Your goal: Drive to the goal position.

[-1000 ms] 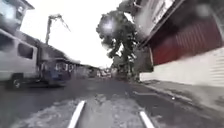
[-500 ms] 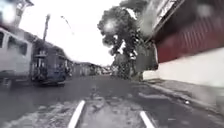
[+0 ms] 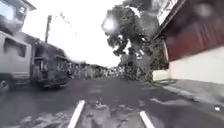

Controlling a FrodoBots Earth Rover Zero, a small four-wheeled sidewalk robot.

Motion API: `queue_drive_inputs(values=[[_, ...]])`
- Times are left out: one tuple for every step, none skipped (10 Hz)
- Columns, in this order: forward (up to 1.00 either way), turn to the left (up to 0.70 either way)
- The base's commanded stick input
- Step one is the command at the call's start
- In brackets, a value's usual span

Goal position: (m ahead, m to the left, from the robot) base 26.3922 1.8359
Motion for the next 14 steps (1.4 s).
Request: queue_drive_inputs(values=[[1.0, 0.12], [1.0, 0.07], [1.0, 0.08], [1.0, 0.06], [1.0, 0.01], [1.0, 0.05], [1.0, -0.24], [1.0, -0.4], [1.0, -0.4], [1.0, -0.39], [1.0, -0.36], [1.0, -0.4], [1.0, 0.0], [1.0, 0.0]])
